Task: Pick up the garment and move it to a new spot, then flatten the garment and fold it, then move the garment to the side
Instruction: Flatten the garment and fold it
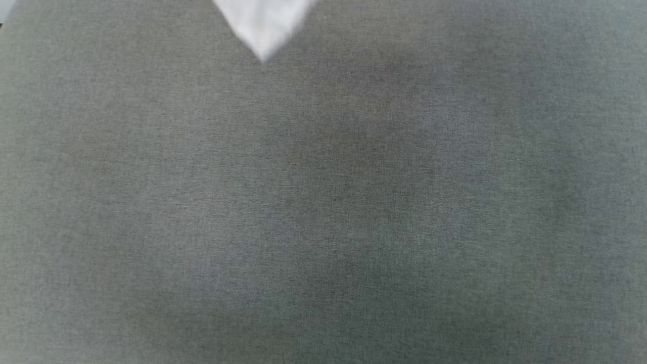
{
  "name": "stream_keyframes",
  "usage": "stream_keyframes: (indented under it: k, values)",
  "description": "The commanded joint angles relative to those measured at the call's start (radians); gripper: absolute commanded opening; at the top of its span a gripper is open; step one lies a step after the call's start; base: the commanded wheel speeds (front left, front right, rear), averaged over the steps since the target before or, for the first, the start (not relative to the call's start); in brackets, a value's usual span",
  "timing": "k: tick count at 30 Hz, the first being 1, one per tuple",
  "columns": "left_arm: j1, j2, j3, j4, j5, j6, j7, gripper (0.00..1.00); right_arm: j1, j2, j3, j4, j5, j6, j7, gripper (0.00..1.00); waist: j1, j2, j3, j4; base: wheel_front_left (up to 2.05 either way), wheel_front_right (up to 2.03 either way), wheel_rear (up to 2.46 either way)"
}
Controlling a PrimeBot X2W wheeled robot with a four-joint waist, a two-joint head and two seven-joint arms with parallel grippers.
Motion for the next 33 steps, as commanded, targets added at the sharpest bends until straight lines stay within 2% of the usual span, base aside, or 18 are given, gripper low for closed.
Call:
stream_keyframes:
  k: [1, 5, 9, 12, 18, 23, 27, 28, 33]
  values:
    - [0.016, 0.007, 0.003, -0.006, 0.024, -0.017, -0.012, 0.00, 0.022, 0.012, 0.000, 0.023, -0.018, -0.003, -0.032, 0.00, 0.0000, 0.0000, -0.003, 0.003, 0.00, 0.00, 0.00]
    - [0.111, 0.008, -0.010, -0.010, 0.022, -0.077, -0.017, 0.00, 0.085, 0.028, 0.047, 0.087, -0.011, -0.002, -0.013, 0.00, 0.0000, 0.0000, -0.015, 0.014, 0.00, 0.00, 0.00]
    - [0.229, 0.018, -0.064, -0.006, -0.009, -0.108, 0.010, 0.00, 0.184, 0.024, 0.103, 0.114, 0.062, -0.002, 0.037, 0.00, 0.0000, 0.0000, -0.024, 0.025, 0.00, 0.00, 0.00]
    - [0.335, 0.027, -0.110, -0.019, -0.053, -0.118, 0.060, 0.00, 0.271, 0.014, 0.150, 0.089, 0.136, -0.002, 0.088, 0.00, 0.0000, 0.0000, -0.032, 0.033, 0.00, 0.00, 0.00]
    - [0.533, 0.076, -0.178, -0.117, -0.191, -0.123, 0.208, 0.00, 0.472, -0.028, 0.216, -0.041, 0.295, -0.002, 0.225, 0.00, 0.0000, 0.0000, -0.050, 0.038, 0.00, 0.00, 0.00]
    - [0.685, 0.166, -0.221, -0.274, -0.303, -0.122, 0.329, 0.00, 0.657, -0.077, 0.257, -0.232, 0.426, -0.002, 0.372, 0.00, 0.0000, 0.0000, -0.065, 0.033, 0.00, 0.00, 0.00]
    - [0.803, 0.245, -0.230, -0.425, -0.374, -0.073, 0.380, 0.00, 0.792, -0.133, 0.245, -0.410, 0.494, -0.002, 0.483, 0.00, 0.0000, 0.0000, -0.073, 0.026, 0.00, 0.00, 0.00]
    - [0.803, 0.245, -0.230, -0.425, -0.374, -0.073, 0.380, 0.00, 0.792, -0.133, 0.245, -0.410, 0.494, -0.002, 0.483, 0.00, 0.0000, 0.0000, -0.073, 0.026, 0.00, 0.00, 0.00]
    - [0.930, 0.357, -0.247, -0.645, -0.418, 0.041, 0.422, 0.00, 0.955, -0.195, 0.187, -0.623, 0.530, -0.002, 0.617, 0.00, 0.0000, 0.0000, -0.073, 0.021, 0.00, 0.00, 0.00]
